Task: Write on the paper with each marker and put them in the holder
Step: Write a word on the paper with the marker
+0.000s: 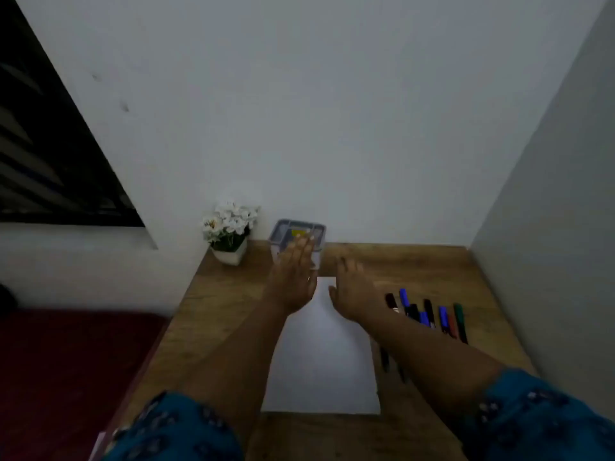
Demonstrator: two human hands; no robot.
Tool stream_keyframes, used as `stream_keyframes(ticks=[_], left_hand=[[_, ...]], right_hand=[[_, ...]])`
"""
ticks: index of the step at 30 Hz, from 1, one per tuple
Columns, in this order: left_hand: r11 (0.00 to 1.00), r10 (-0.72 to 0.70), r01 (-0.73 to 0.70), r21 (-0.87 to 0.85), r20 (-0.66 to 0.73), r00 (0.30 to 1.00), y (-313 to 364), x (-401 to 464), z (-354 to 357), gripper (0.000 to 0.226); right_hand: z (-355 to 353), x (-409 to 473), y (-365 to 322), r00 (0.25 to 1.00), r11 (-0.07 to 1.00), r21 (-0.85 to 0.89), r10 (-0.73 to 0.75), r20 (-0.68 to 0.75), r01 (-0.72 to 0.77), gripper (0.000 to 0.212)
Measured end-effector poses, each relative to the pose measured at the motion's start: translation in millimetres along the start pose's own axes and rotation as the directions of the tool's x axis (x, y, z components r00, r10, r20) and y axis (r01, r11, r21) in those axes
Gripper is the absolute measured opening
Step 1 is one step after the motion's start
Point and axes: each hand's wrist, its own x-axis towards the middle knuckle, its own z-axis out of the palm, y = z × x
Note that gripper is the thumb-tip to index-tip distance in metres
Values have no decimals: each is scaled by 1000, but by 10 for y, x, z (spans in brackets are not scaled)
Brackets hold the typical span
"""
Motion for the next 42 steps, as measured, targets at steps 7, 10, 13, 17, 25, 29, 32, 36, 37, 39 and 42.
stream_keyframes(ticks=[7, 10, 13, 17, 25, 29, 32, 36, 37, 39, 42], left_hand=[[964, -248, 261, 59, 559, 791, 2, -948, 430, 73], [945, -324, 296, 142, 555, 766, 159, -1129, 396, 75], [928, -373, 315, 201, 561, 739, 297, -1232, 253, 77], [916, -397, 304, 262, 479, 783, 427, -1339, 186, 72], [922, -386, 336, 193, 402, 830, 667, -1425, 147, 65], [934, -356, 299, 194, 478, 803, 818, -1544, 209, 64], [934, -355, 276, 228, 495, 793, 935, -1565, 188, 65], [959, -282, 280, 52, 294, 913, 1003, -1472, 131, 66], [971, -233, 239, -12, 165, 958, 1002, -1429, 100, 66], [998, -64, 64, -26, -25, 998, 1001, -1316, 16, 59], [993, 121, -120, -10, 47, 992, 935, -1178, -37, 36]], right_hand=[[649, -487, -67, 919, 985, 13, 158, 361, -175, 83], [633, -566, -29, 911, 991, 64, 84, 403, -119, 77], [438, -499, 210, 964, 984, 126, 91, 248, -126, 46], [358, -497, 558, 951, 953, -9, 303, 55, -303, 16], [313, -665, 582, 926, 923, -86, 370, -67, -375, 18], [290, -824, 535, 943, 938, -102, 331, -5, -330, 22], [244, -887, 474, 953, 951, -70, 303, 4, -302, 22], [124, -987, 391, 987, 986, 26, 162, -8, -162, 18], [92, -1039, 344, 996, 994, 68, 89, -14, -88, 15], [41, -1191, 229, 996, 990, 117, -83, -10, 84, 10], [6, -1372, 119, 963, 957, 111, -263, -57, 268, 17]])
